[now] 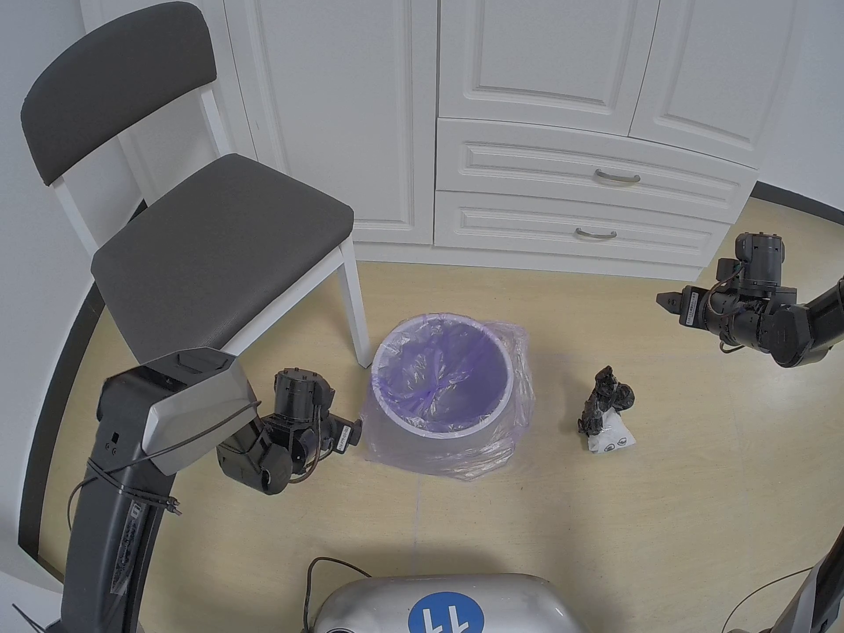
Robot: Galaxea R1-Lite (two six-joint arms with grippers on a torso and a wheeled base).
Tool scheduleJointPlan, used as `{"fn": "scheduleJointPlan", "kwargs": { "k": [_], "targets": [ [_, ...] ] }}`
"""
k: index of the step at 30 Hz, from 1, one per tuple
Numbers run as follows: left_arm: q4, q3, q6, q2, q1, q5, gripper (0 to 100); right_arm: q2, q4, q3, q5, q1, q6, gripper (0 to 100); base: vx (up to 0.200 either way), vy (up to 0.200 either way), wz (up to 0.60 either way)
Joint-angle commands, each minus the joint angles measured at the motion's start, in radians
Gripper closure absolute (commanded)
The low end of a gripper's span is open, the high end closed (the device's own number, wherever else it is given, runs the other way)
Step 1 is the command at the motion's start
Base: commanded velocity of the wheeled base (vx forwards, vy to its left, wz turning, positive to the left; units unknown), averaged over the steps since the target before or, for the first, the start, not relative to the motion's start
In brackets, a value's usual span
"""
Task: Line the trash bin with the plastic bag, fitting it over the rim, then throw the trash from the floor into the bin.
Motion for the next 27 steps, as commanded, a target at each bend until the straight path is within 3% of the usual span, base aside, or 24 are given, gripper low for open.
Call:
{"fn": "scheduleJointPlan", "kwargs": {
  "k": [1, 5, 11, 16, 17, 18, 22, 27],
  "targets": [
    [-0.094, 0.203, 0.001, -0.163, -0.014, -0.002, 0, -0.047, 0.0, 0.031, 0.002, -0.002, -0.03, 0, 0.0, 0.0, 0.0],
    [-0.136, 0.342, 0.001, -0.264, -0.045, 0.0, 0, -0.068, 0.0, 0.066, 0.002, 0.007, -0.083, 0, 0.0, 0.0, 0.0],
    [-0.235, 0.565, -0.001, -0.418, -0.112, -0.002, 0, -0.058, 0.0, 0.08, 0.002, 0.039, -0.099, 0, 0.0, 0.0, 0.0],
    [-0.308, 0.637, -0.005, -0.452, -0.141, -0.002, 0, -0.022, 0.0, 0.067, 0.004, 0.061, -0.094, 0, 0.0, 0.0, 0.0],
    [-0.423, 0.713, -0.007, -0.468, -0.166, -0.002, 0, 0.024, -0.002, 0.052, 0.005, 0.088, -0.091, 0, 0.0, 0.0, 0.0],
    [-0.423, 0.713, -0.007, -0.468, -0.166, -0.002, 0, 0.024, -0.002, 0.052, 0.005, 0.088, -0.091, 0, 0.0, 0.0, 0.0],
    [-0.626, 0.835, -0.01, -0.511, -0.18, -0.009, 0, 0.189, -0.017, -0.035, -0.004, 0.14, -0.082, 0, 0.0, 0.0, 0.0],
    [-0.632, 0.899, -0.084, -0.64, -0.181, -0.068, 0, 0.404, -0.051, -0.273, -0.016, 0.18, -0.076, 0, 0.0, 0.0, 0.0]
  ]
}}
